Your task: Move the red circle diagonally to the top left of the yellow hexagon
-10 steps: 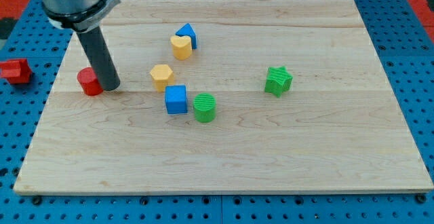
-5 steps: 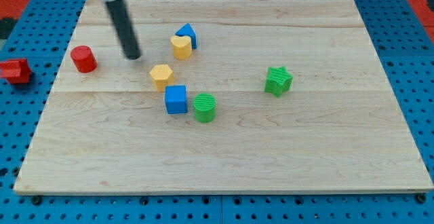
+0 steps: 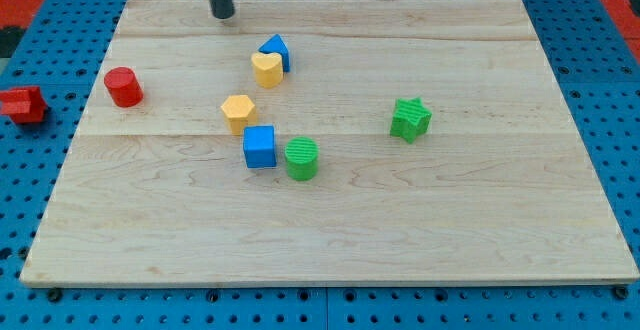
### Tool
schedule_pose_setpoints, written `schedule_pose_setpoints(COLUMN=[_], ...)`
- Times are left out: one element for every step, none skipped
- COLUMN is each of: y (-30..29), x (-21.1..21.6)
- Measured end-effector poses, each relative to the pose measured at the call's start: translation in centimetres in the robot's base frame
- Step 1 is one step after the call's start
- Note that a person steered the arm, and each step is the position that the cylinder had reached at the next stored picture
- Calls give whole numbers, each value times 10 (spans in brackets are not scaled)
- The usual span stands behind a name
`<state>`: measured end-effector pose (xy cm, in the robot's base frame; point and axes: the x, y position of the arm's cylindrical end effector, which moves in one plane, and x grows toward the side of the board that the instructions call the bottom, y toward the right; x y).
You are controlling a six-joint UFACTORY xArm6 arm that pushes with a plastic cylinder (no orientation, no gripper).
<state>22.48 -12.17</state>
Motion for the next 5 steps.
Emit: schedule_pose_setpoints(y=[20,26,29,25,21], x=[0,0,-3,-5,-10])
